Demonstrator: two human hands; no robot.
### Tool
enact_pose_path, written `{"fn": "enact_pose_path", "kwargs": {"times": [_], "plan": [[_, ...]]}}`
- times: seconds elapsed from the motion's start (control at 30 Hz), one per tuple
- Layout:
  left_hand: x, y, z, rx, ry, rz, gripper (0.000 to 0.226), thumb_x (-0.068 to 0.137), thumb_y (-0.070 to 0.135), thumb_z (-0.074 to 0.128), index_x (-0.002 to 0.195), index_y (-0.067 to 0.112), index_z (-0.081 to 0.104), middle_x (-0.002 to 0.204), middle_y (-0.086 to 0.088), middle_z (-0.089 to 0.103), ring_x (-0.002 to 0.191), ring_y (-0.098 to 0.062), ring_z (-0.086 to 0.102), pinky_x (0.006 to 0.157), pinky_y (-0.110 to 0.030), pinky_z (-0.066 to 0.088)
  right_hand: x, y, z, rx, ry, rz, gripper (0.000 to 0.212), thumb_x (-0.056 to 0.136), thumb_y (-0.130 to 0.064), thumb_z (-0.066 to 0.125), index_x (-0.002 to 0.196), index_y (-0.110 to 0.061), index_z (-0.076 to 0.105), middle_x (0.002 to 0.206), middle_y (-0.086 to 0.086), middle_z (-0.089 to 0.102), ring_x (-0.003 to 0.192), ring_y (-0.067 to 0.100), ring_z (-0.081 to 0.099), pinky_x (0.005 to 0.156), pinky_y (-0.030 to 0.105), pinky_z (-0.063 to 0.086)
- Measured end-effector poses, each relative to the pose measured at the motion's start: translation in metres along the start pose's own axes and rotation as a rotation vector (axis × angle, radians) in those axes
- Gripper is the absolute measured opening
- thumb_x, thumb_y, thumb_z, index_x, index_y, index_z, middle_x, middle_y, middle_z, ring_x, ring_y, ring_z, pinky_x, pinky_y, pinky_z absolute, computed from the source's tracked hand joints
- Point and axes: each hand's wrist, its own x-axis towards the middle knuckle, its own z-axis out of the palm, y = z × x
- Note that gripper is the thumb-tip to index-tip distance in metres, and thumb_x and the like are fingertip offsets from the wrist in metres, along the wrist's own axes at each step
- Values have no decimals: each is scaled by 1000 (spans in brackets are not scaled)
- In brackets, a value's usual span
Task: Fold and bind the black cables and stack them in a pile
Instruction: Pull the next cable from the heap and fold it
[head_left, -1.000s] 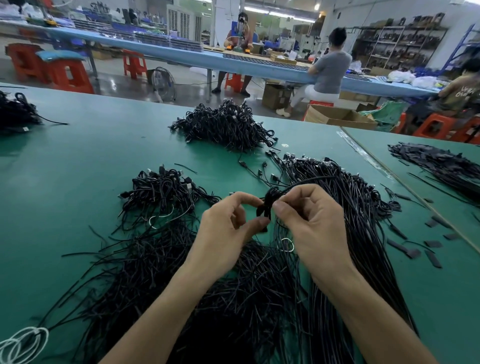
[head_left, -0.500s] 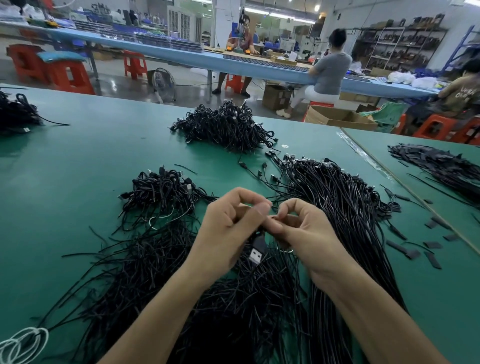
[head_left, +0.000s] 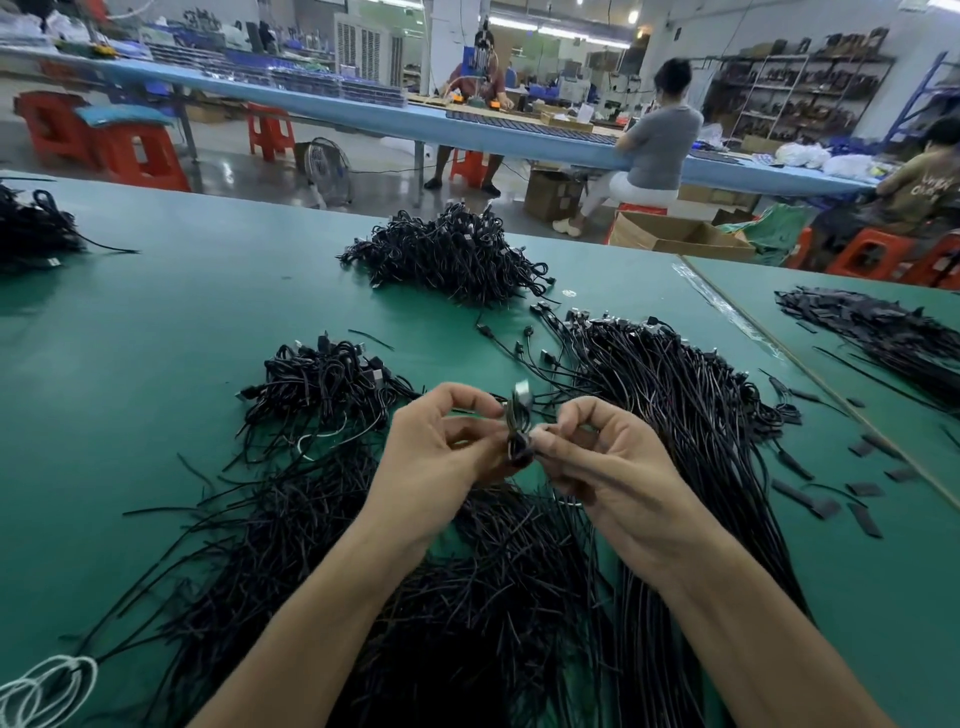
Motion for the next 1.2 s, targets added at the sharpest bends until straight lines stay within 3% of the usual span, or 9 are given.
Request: {"fn": "enact_pose_path", "kwargs": {"times": [0.13,0.23,0.33,0.6,0.8,0.9,1.0,1.13,1.2], "plan": [[0,6,0,-164,-8,3,23,98,9,56,86,23,69,90,-8,76,80,-19,70,68,-25,55,1,3,2,-74,2,39,24,59,-17,82,63,-24,59,67,5,57,51,7,48,47,16,39],[-1,7,0,-120,-8,81,14,88,34,64,75,31,69,77,2,71,66,-8,60,61,-20,46,1,2,1,-139,-26,20,26,63,-14,82,65,-24,59,63,0,61,52,5,54,48,15,42],[-4,3,1,-115,-131,113,21,79,30,74,93,19,62,75,-4,74,64,-14,67,64,-20,51,3,1,-2,-233,2,-10,25,75,4,78,74,-12,58,67,8,66,57,9,63,54,16,49],[-4,-14,10,304,53,139,45,67,30,91,83,17,50,62,10,55,50,-15,58,49,-32,52,5,2,-5,-280,251,-192,31,77,6,78,72,-17,58,68,1,71,62,7,65,59,14,50],[-4,-9,11,16,-50,-153,33,79,22,79,93,5,55,77,-17,75,65,-28,73,55,-29,57,0,14,6,-60,191,-160,22,66,-13,80,67,-21,60,68,0,69,56,7,60,53,16,47],[0,-6,7,-87,-28,-193,8,94,-2,61,98,4,58,80,-12,76,72,-22,73,67,-31,62,2,16,7,-13,148,-96,19,56,-22,81,61,-25,63,68,0,67,55,6,57,50,16,44],[3,0,2,-259,-1,-255,23,94,-2,42,96,7,63,79,-9,74,73,-19,68,63,-29,60,4,18,4,-7,129,-38,24,57,-21,83,66,-21,61,65,-1,63,55,7,55,51,16,43],[3,-5,-1,-50,-27,-115,30,77,24,80,99,10,67,85,-7,76,78,-14,68,70,-23,55,8,23,0,-61,114,64,23,65,-13,83,58,-25,65,58,-4,60,49,5,51,45,15,40],[4,-7,-3,27,-49,-65,38,66,15,86,98,11,66,80,0,76,75,-12,71,68,-19,54,10,26,-4,-84,111,110,26,74,-2,78,66,-22,64,57,-3,60,45,5,50,41,15,37]]}}
